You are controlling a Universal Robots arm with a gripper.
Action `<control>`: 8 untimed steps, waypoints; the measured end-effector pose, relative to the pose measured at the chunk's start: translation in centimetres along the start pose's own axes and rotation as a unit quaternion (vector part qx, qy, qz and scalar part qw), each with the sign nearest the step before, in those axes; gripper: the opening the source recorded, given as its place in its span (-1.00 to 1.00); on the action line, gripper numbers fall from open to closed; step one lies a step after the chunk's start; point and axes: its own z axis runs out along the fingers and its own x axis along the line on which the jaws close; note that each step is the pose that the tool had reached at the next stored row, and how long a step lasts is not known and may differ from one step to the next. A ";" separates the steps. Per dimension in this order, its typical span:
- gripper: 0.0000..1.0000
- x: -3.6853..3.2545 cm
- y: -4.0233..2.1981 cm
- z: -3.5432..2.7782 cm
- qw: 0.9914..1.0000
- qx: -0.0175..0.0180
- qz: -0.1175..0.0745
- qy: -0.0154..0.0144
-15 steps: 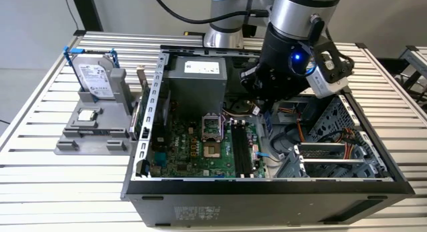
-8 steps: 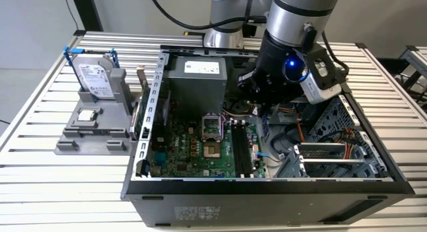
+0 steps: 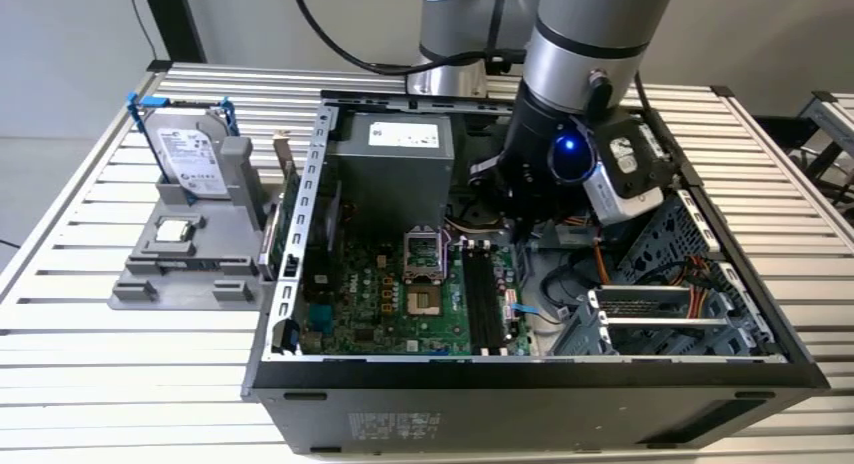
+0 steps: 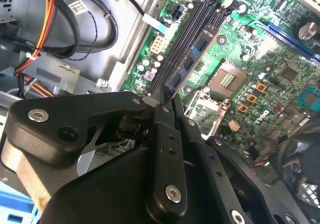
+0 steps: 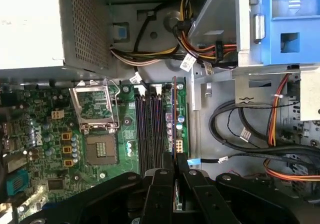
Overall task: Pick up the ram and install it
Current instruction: 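Insert the ram into the slot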
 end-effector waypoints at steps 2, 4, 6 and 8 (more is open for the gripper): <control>-1.00 0.01 -0.01 0.36 1.000 0.000 0.004 0.000; -1.00 0.02 -0.01 0.72 1.000 0.000 0.005 0.000; -1.00 0.03 -0.02 1.09 1.000 0.000 0.006 0.000; -1.00 0.02 -0.18 1.44 1.000 0.000 0.006 0.000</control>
